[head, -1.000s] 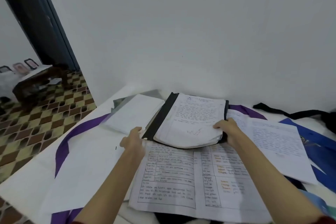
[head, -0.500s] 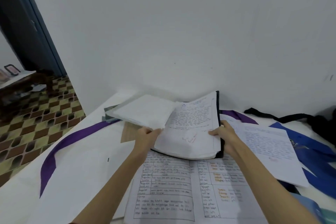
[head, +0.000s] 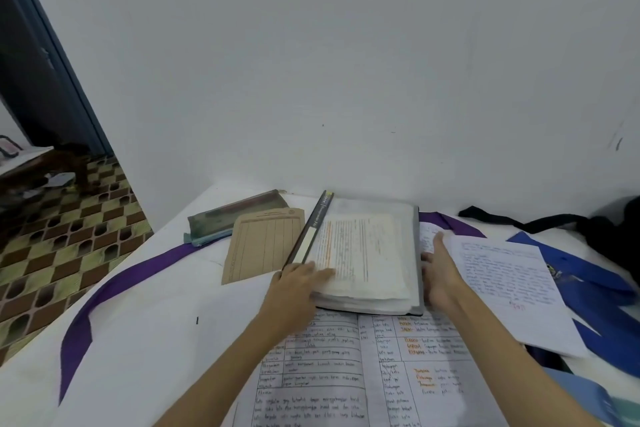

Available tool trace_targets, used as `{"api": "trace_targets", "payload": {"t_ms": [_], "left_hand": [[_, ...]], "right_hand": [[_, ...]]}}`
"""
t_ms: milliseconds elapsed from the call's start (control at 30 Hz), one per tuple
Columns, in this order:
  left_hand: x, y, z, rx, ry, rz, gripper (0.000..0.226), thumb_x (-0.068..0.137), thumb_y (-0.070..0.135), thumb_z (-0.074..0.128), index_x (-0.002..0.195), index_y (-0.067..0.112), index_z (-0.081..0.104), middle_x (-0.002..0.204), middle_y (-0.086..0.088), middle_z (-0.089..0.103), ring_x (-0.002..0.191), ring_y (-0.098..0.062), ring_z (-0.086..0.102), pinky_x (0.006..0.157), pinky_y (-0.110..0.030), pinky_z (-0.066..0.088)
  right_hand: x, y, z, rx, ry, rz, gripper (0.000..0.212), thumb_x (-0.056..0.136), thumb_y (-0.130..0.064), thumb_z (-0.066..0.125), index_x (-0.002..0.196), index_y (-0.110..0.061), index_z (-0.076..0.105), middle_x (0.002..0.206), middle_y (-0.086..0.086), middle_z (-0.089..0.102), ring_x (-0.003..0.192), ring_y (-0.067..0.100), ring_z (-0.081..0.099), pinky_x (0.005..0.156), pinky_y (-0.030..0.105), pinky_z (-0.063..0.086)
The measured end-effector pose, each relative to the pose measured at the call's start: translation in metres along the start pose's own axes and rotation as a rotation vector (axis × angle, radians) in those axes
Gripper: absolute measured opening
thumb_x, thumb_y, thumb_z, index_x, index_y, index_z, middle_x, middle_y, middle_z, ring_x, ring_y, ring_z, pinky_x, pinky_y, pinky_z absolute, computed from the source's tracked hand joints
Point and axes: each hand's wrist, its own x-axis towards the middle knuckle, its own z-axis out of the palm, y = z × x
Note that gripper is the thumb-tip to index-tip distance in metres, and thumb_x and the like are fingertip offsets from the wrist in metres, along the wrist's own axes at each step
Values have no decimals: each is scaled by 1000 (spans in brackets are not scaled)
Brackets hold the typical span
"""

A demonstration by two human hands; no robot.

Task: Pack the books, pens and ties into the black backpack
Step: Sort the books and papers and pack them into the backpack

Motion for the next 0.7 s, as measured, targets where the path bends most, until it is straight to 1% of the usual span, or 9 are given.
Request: {"api": "trace_targets", "payload": {"t_ms": [67,100,167,200,267,367,533,633,700], "left_hand": [[10,-3,-17,-110,-195,-5,67,87,10,50,143,40,30,156,1,18,143,-20,15,115,-41,15],[16,-5,-26,-176,-310,-9,65,87,15,55,143,39,31,157,2,14,144,-20,12,115,-42,14],[25,-11,-41,-400,-432,-59,63,86,25,64,141,36,37,158,1,8,144,-22,10,115,-44,13],[29,-13,-41,-527,-396,-104,63,85,28,66,141,33,39,158,-1,10,143,-23,13,114,-44,16],[37,-16,-33,-741,-164,-240,61,85,28,68,140,22,42,152,-5,28,135,-24,32,108,-40,30],[48,-17,-25,-915,105,-438,46,85,20,69,127,9,52,122,-4,59,103,-17,55,86,-29,47],[56,-19,-47,-1112,-105,-547,31,80,10,74,108,1,65,102,-13,70,94,-26,66,93,-40,51],[51,-11,-66,-1338,-186,-527,17,87,7,64,103,-1,65,78,-11,73,71,-22,69,85,-42,54],[49,-6,-78,-1491,-170,-490,13,90,6,60,101,2,66,80,-11,74,70,-22,71,75,-40,56]], "right_hand": [[-2,-2,1,-27,-56,-7,44,92,-51,51,101,-10,63,84,7,70,76,21,67,66,32,53],[-1,-2,1,-79,-54,-33,34,92,-37,59,108,-7,63,92,9,71,82,23,67,71,35,54],[0,-3,4,-145,-25,-59,40,86,-20,68,119,-1,58,110,15,67,99,31,64,86,42,52],[-1,-4,6,-174,-1,-62,41,84,-15,70,120,0,57,113,16,65,102,33,62,90,44,51],[1,-6,9,-237,27,-58,36,82,-5,68,117,3,58,115,18,64,105,34,60,95,46,49],[6,-8,13,-284,40,-66,33,84,5,60,117,5,54,114,18,62,103,34,59,92,47,50],[-13,-21,15,-280,-51,-266,31,89,9,54,116,-8,50,107,10,61,88,24,60,65,31,51],[-30,-36,12,-249,-168,-375,33,87,8,58,115,-10,53,112,12,66,89,26,66,68,34,55],[-42,-51,9,-194,-229,-429,36,84,10,59,113,-10,53,111,12,68,90,25,68,70,34,57]]}}
